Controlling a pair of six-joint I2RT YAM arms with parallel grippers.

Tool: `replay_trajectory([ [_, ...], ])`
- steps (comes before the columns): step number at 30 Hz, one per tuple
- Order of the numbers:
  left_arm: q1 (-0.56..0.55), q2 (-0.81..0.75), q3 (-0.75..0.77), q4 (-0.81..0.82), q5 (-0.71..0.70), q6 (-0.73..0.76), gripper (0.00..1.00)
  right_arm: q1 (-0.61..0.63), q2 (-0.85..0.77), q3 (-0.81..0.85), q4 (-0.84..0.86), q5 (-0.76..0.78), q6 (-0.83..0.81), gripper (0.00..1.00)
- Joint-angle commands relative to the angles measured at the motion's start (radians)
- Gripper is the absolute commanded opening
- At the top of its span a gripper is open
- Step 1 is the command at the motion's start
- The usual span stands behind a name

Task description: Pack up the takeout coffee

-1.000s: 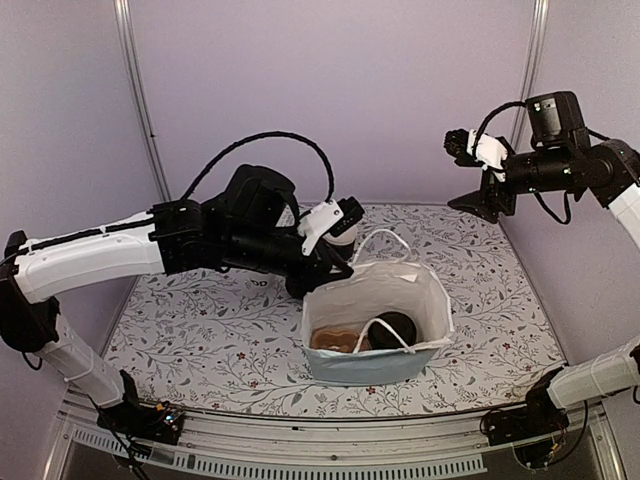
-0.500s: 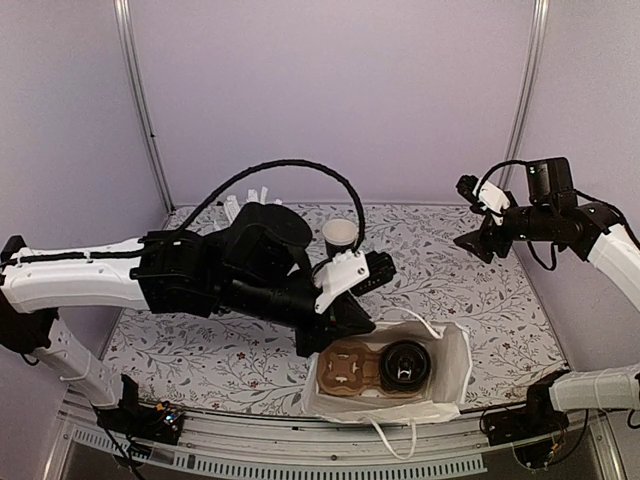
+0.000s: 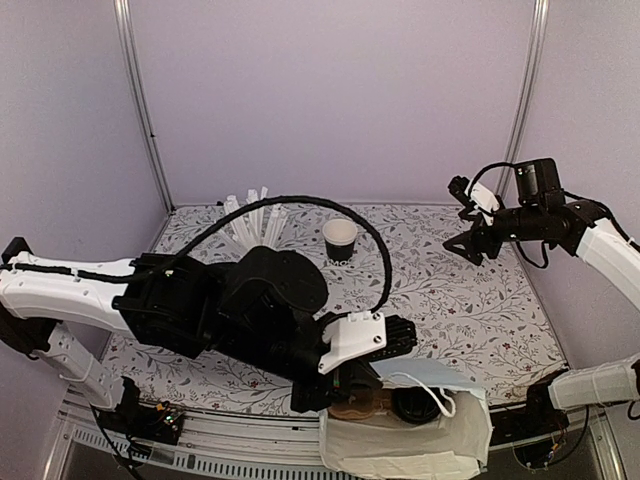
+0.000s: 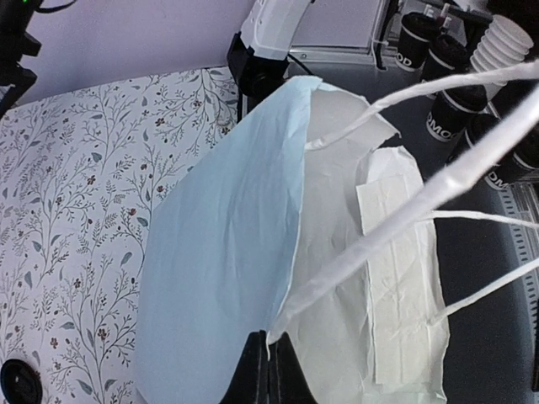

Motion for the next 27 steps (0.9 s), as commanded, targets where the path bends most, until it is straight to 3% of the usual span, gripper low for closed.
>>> replay_trajectory([
  [1,-0.039,-0.001,0.028,-0.024,-0.036,0.002,0.00,0.002,0.014,-0.001,0.004,-0.032,0.021,0.86],
  [4,-0.040,-0.008,0.021,-0.018,-0.039,0.009,0.00,0.000,0.018,-0.001,0.004,-0.036,0.018,0.86],
  [9,-0.030,-0.023,-0.023,0.029,-0.177,0.064,0.00,0.001,0.020,-0.001,0.006,-0.030,0.018,0.86],
  [15,0.085,-0.006,-0.031,0.079,-0.239,0.113,0.00,0.002,0.013,0.002,0.008,-0.014,0.022,0.86],
  [20,0.269,0.020,-0.017,0.139,-0.158,0.128,0.00,0.001,-0.001,-0.007,0.010,0.004,0.023,0.86],
  [27,0.431,0.116,0.065,0.148,0.011,0.139,0.00,0.001,-0.025,-0.032,0.019,0.023,0.016,0.86],
])
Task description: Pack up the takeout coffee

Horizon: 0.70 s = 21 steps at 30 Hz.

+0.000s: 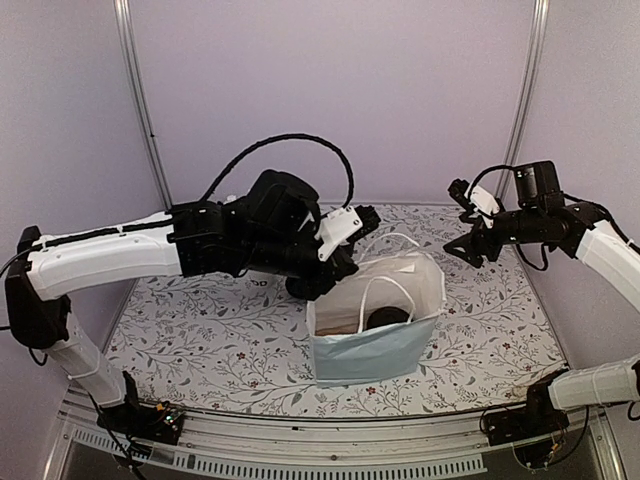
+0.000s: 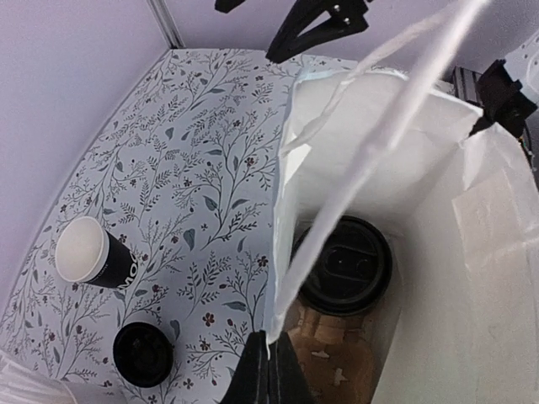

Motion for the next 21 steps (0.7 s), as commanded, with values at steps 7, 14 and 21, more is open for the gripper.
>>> replay_trajectory([
  [7,0.186,0.177,0.175,0.055,0.244,0.023,0.00,0.001,-0.028,-0.045,0.042,0.028,0.010,0.87],
  [14,0.263,0.231,0.249,0.053,0.353,0.018,0.03,0.000,-0.008,-0.059,0.070,0.036,0.020,0.87],
  [21,0.274,0.232,0.288,0.027,0.296,0.002,0.57,-0.025,0.017,-0.078,0.142,0.070,0.026,0.88],
])
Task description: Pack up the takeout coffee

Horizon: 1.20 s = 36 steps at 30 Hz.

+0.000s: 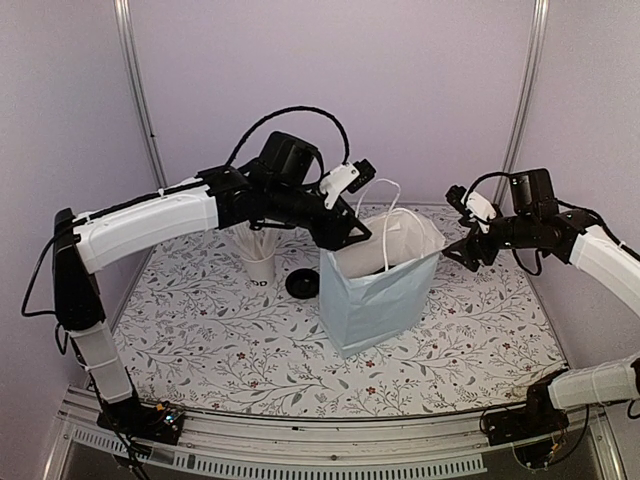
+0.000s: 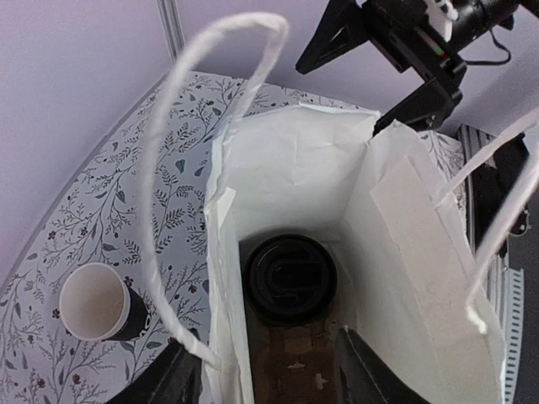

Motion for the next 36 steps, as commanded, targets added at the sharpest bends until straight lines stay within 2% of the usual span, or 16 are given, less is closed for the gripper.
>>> replay_trajectory([
  [1,0.007,-0.028,0.030,-0.007,-0.068,-0.009,0.59,-0.036,0.007,-0.020,0.090,0.042,0.020,0.88],
  [5,0.007,-0.153,-0.008,-0.024,-0.222,-0.040,0.63,-0.165,-0.007,-0.024,0.169,-0.012,0.046,0.89],
  [9,0.007,-0.315,-0.129,-0.008,-0.419,-0.124,0.64,-0.292,0.018,-0.053,0.250,-0.109,0.117,0.92],
  [11,0.023,-0.384,-0.207,-0.015,-0.520,-0.182,0.67,-0.303,0.034,-0.077,0.268,-0.063,0.101,0.92],
  [13,0.065,-0.434,-0.269,-0.040,-0.576,-0.256,0.65,-0.304,0.026,-0.128,0.322,0.025,0.074,0.92],
  [18,0.209,-0.511,-0.435,-0.037,-0.456,-0.410,0.65,-0.304,-0.002,-0.192,0.350,0.029,0.059,0.92],
  [22,0.245,-0.528,-0.516,0.008,-0.410,-0.479,0.67,-0.303,0.005,-0.200,0.352,0.010,0.046,0.92],
  [26,0.282,-0.504,-0.521,0.016,-0.401,-0.499,0.64,-0.304,0.009,-0.209,0.352,-0.010,0.042,0.91],
  [36,0.328,-0.401,-0.474,0.029,-0.333,-0.478,0.48,-0.304,0.005,-0.216,0.345,-0.045,0.038,0.91],
])
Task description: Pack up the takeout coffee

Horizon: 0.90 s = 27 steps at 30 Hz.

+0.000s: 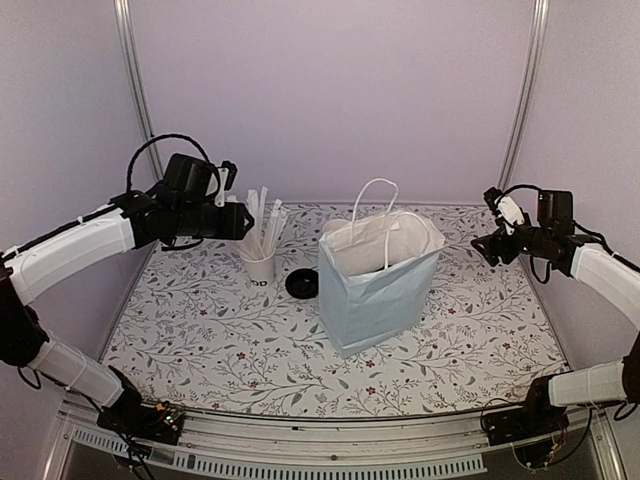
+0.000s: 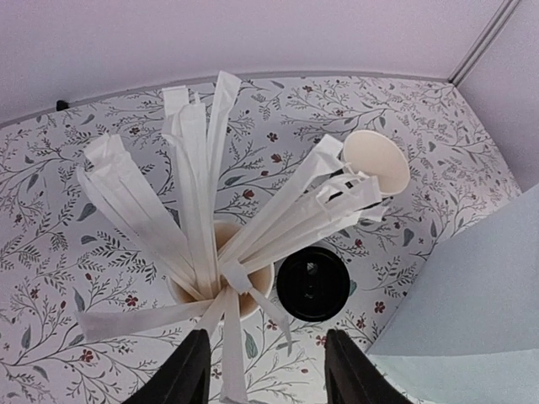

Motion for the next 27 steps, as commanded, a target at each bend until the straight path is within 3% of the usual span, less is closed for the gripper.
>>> replay_trajectory([
  [1,0.018,0.048,0.043,0.028,0.047,0.011,0.45,0.002,-0.010,-0.010,0.014,-0.026,-0.013,0.91],
  [16,0.019,0.099,0.096,0.018,0.079,0.053,0.00,0.002,0.002,-0.012,0.006,-0.035,-0.026,0.90],
  [27,0.018,0.008,0.215,-0.070,0.083,0.088,0.00,0.001,0.020,-0.011,0.007,-0.026,-0.031,0.90],
])
